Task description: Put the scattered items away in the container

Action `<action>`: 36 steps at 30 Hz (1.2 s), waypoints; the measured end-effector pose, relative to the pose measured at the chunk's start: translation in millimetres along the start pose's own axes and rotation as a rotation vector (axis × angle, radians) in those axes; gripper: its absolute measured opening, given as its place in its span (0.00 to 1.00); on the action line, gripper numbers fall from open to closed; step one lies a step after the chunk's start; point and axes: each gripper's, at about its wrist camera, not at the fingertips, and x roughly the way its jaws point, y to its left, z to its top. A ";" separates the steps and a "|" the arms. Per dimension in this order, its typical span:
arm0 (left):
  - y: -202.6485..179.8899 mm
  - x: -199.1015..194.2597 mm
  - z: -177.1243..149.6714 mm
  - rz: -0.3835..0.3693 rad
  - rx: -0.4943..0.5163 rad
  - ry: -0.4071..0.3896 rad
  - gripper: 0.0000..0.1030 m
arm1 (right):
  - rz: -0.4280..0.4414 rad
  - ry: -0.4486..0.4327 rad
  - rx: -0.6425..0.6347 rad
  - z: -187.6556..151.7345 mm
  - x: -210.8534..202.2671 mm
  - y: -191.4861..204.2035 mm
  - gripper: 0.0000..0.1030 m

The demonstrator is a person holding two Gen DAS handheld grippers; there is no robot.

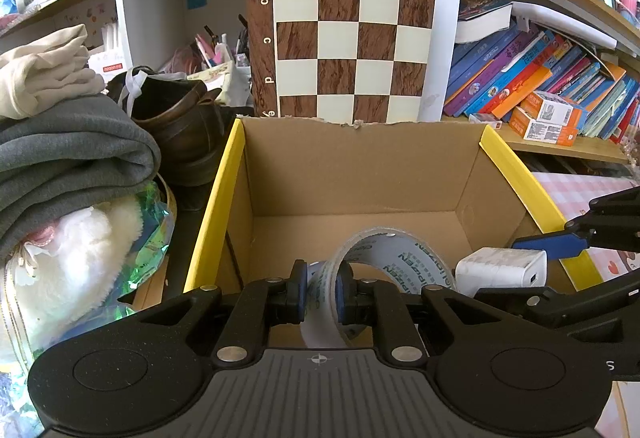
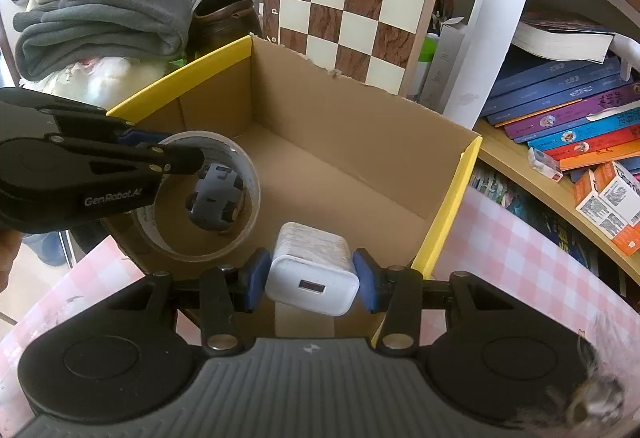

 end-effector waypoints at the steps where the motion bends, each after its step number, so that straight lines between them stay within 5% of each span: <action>1: 0.0 0.0 0.2 -0.003 -0.001 0.002 0.16 | -0.001 0.000 0.000 0.0 -0.1 0.2 0.42; 11: 1.8 -0.4 -2.4 -0.001 -0.016 0.008 0.21 | 0.004 0.001 -0.006 0.2 -0.3 -0.9 0.42; 20: 1.0 -2.5 -3.1 -0.020 -0.039 0.008 0.37 | 0.004 0.001 -0.008 -0.2 -0.2 -1.3 0.42; 23: -0.8 -5.2 -1.0 -0.009 -0.033 -0.008 0.50 | 0.004 0.000 -0.007 -0.4 -0.6 -1.2 0.42; 36: -1.3 -17.9 0.2 -0.038 -0.038 -0.057 0.51 | 0.000 -0.021 -0.001 -0.3 -4.2 -1.4 0.42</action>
